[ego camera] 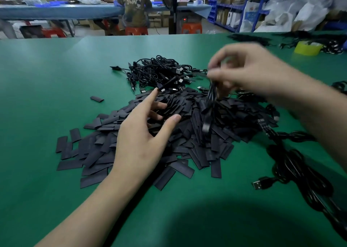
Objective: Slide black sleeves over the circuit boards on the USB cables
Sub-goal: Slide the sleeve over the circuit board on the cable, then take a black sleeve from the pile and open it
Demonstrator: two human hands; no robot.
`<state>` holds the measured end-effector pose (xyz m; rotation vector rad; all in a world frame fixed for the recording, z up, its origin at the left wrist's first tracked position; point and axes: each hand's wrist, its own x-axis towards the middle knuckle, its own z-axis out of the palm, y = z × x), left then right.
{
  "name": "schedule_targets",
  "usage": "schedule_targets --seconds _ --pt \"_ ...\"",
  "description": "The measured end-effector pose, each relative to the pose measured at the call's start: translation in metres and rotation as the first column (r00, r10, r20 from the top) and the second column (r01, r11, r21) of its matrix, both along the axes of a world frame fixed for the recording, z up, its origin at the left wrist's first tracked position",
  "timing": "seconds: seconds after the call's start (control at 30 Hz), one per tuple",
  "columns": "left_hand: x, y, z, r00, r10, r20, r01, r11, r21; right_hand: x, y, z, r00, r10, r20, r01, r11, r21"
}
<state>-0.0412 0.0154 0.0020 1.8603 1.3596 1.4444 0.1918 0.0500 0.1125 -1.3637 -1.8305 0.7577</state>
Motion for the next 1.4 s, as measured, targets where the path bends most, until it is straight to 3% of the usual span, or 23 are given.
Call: schedule_targets --seconds 0.17,0.37,0.53,0.83,1.07,1.27,1.4 --pt "-0.001 -0.001 -0.002 0.992 0.022 -0.123 -0.019 1.000 0.025 -0.023 0.111 0.039 0.975 -0.126 0.180 0.081 0.968 0.238" --pt "0.003 -0.002 -0.006 0.956 0.018 -0.294 -0.003 0.999 0.050 -0.087 0.211 0.036 0.889 -0.212 0.405 0.028 0.910 0.414" --pt "0.002 -0.002 -0.006 0.954 0.015 -0.300 -0.003 0.999 0.042 -0.120 0.229 0.006 0.779 -0.138 0.611 -0.061 0.954 0.292" --pt "0.004 -0.004 -0.002 0.941 0.023 -0.338 -0.009 0.999 0.043 -0.035 0.108 -0.010 0.850 -0.162 0.502 -0.001 0.951 0.310" --pt "0.005 -0.008 0.001 0.933 0.005 -0.360 0.012 0.999 0.045 0.057 -0.022 -0.020 0.714 -0.099 0.694 0.059 0.995 0.082" --pt "0.004 -0.012 0.002 0.932 -0.014 -0.363 0.041 0.997 0.067 0.084 -0.056 -0.050 0.670 -0.193 0.717 0.236 0.971 0.042" --pt "0.003 -0.013 0.002 0.935 -0.029 -0.353 0.062 0.995 0.084 0.078 -0.055 -0.058 0.784 -0.140 0.604 0.239 0.967 -0.086"
